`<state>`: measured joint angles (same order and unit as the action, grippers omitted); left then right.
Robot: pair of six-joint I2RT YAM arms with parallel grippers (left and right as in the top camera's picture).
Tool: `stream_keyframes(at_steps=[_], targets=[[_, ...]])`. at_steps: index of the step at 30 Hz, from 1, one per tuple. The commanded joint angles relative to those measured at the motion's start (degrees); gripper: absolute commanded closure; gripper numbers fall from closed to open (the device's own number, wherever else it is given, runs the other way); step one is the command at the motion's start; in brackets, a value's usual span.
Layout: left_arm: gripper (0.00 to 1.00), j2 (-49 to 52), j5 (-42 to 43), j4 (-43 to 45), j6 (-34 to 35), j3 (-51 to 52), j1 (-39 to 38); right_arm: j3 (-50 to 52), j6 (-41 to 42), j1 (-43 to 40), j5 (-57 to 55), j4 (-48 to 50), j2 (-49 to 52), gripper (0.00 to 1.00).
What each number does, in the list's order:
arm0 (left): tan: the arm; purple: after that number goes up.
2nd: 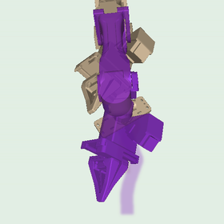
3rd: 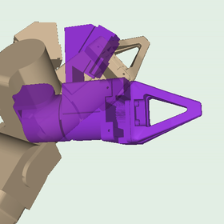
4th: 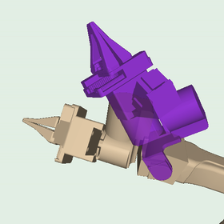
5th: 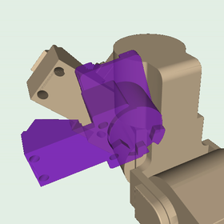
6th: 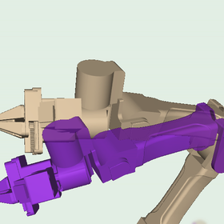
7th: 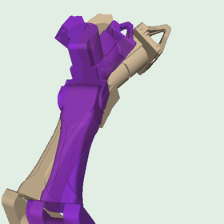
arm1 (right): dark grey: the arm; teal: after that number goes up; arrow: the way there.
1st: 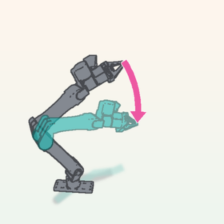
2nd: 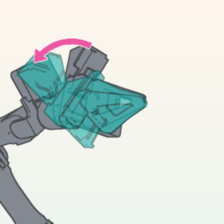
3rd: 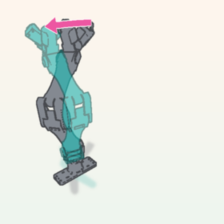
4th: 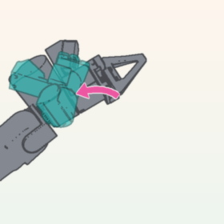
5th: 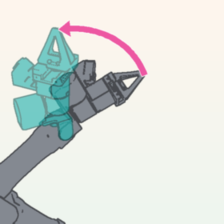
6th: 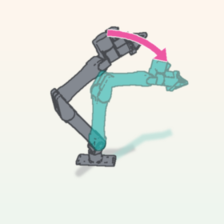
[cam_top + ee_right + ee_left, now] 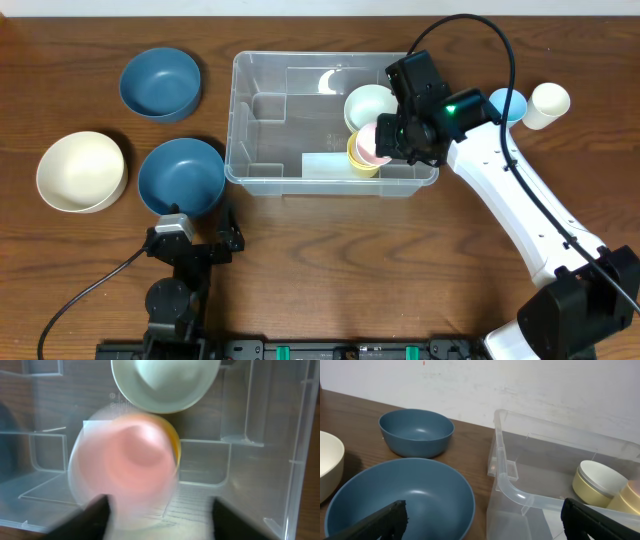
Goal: Pack container
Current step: 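Carry the pink cup into the container and drop it into yellow cup, then withdraw the right gripper and grasp the light-blue cup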
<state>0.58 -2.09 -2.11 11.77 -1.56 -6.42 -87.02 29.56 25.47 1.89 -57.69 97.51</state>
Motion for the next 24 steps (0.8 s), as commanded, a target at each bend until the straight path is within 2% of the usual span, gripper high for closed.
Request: stream_keyframes(at_steps=[1, 7, 12, 17, 24], targets=[[0.02, -0.3, -0.9, -1.9, -0.8, 1.3, 0.4, -0.2, -0.7, 0.5, -0.6, 0.8, 0.4, 0.24], [0.02, -0.3, -0.9, -1.9, -0.8, 1.3, 0.4, -3.0, -2.9, 0.1, 0.1, 2.1, 0.3, 0.26], [0.02, -0.3, -0.9, -1.9, -0.8, 1.3, 0.4, -11.2, -3.1, -2.8, -1.9, -2.4, -0.1, 0.26], [0.02, -0.3, -0.9, -1.9, -0.8, 1.3, 0.4, -18.4, -2.4, -11.4, -5.1, -6.0, -0.1, 0.25], [0.02, -0.3, -0.9, -1.9, -0.8, 1.3, 0.4, -17.6, 0.2, -26.2, -5.1, -5.7, 3.1, 0.25]])
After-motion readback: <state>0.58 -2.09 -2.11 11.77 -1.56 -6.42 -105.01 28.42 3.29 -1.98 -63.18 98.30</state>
